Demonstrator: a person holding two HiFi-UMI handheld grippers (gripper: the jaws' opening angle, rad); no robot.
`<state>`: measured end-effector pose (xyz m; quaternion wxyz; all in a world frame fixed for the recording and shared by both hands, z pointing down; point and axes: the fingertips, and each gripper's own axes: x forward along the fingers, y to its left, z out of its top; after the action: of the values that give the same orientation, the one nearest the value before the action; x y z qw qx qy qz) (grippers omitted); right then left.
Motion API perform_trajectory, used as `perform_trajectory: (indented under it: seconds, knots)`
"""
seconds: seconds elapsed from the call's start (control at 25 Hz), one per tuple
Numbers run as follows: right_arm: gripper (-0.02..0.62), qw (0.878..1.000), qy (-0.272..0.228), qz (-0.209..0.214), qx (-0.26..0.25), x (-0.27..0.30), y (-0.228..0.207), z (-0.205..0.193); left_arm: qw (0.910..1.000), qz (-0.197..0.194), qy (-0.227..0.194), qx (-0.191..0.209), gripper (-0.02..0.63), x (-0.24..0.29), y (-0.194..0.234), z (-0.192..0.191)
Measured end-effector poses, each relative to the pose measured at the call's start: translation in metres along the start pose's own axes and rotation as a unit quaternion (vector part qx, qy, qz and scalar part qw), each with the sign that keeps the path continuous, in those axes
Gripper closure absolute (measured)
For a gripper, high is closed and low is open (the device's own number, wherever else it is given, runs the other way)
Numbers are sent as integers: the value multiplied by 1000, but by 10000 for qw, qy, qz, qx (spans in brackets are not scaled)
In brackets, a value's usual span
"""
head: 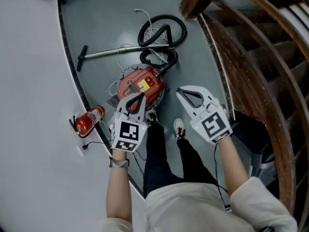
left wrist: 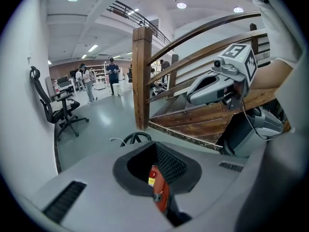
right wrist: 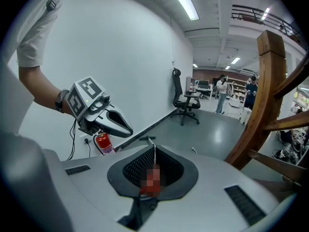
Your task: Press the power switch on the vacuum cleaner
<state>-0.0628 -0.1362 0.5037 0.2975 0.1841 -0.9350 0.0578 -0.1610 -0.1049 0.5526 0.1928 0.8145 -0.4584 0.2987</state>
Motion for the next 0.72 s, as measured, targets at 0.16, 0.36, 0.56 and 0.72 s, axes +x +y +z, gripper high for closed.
perform_trajectory:
  seconds: [0.16,0.36,0.56,0.72]
  knots:
    - [565,10000,79,-32,43,7,0,-8,9998,-25,169,-56,606,10,6,-13]
    - [565,9998,140,-68,112,15,1,-16,9994,-97,313,-59,604,24,13,-25]
    - [565,9995,220,-104,215,23,-1,-26,9989,-156,443,-34,604,44,20,-38]
    - [565,9989,273,-167,329,30,-2,-33,9984,-314,470,-58,597,58,21,-48]
